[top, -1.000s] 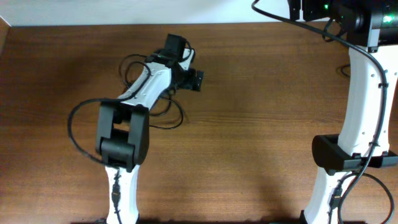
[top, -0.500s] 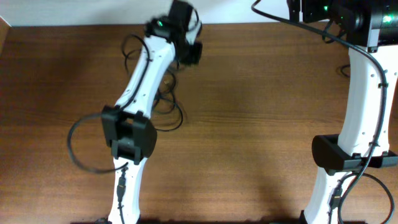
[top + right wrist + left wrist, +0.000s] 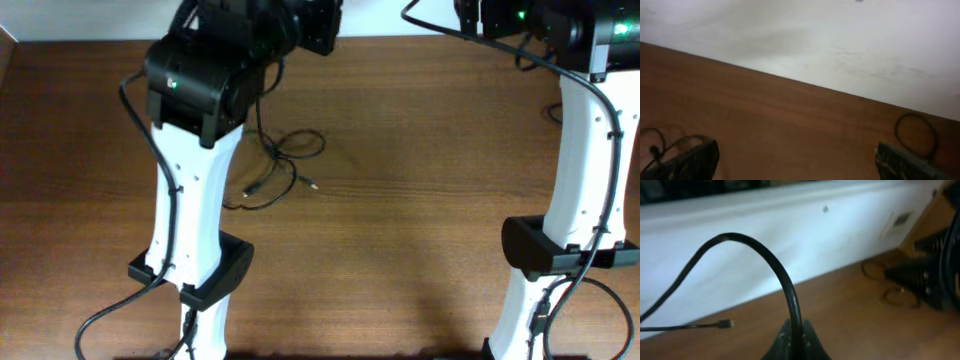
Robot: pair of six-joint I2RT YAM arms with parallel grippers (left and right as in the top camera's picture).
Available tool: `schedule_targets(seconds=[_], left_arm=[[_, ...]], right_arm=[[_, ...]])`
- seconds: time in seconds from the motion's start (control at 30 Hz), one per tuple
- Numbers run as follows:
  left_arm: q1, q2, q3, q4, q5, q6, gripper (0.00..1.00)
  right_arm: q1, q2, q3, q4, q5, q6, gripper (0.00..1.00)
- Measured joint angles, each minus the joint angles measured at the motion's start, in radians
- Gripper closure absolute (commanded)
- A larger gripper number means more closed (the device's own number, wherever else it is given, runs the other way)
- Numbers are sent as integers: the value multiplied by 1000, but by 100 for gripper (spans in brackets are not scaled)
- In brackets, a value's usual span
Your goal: Untangle cables
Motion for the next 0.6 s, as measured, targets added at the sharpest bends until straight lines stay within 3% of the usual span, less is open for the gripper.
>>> schedule_targets(seconds=[0.1, 0.27, 0.5, 0.6], left_arm=[[2, -66, 0, 28, -205, 24, 100], [2, -145, -1, 131, -331, 73, 100], [13, -177, -13, 102, -590, 175, 100], [100, -188, -150, 42, -756, 187, 100]], right_arm=[[0, 17, -54, 9, -20, 0, 1], [0, 18, -56, 16, -20, 0, 1], [0, 18, -56, 8, -20, 0, 1], [0, 18, -56, 5, -20, 0, 1]])
